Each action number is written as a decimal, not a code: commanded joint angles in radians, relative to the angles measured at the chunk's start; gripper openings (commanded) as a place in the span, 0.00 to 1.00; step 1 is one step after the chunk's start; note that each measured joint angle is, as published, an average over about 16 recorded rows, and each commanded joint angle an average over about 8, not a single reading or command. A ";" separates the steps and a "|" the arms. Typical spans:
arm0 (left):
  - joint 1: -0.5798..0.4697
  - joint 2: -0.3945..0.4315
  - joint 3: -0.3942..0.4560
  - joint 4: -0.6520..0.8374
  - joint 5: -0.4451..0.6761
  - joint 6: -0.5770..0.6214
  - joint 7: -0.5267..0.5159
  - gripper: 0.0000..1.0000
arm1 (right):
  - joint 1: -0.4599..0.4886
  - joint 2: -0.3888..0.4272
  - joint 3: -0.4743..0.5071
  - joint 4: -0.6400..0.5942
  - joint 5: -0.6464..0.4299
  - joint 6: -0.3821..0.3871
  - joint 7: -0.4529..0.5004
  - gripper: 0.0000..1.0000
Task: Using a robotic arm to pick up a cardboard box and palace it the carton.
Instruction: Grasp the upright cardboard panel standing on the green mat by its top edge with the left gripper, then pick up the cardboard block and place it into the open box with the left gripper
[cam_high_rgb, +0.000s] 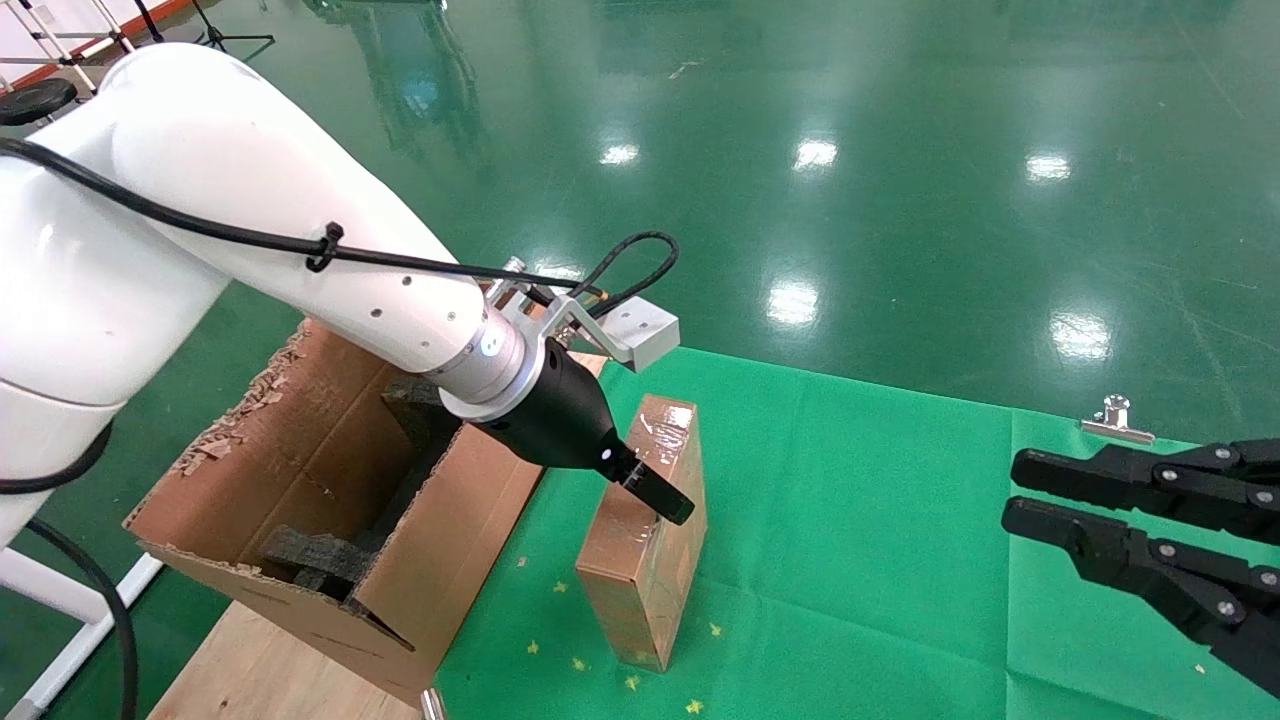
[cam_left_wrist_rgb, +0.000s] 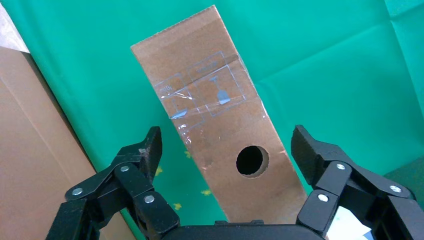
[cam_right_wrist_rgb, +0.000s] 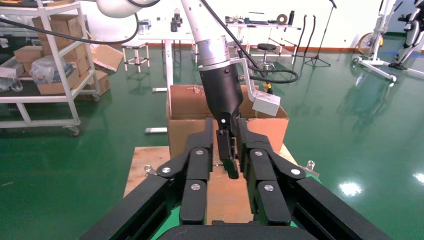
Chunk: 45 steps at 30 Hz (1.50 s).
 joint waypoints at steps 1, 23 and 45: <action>0.000 0.000 -0.001 0.000 -0.001 0.000 0.000 0.00 | 0.000 0.000 0.000 0.000 0.000 0.000 0.000 1.00; -0.032 -0.040 -0.029 -0.006 -0.029 -0.016 0.087 0.00 | 0.000 0.000 0.000 0.000 0.000 0.000 0.000 1.00; -0.322 -0.400 -0.198 0.235 0.004 -0.048 0.694 0.00 | 0.000 0.000 0.000 0.000 0.000 0.000 0.000 1.00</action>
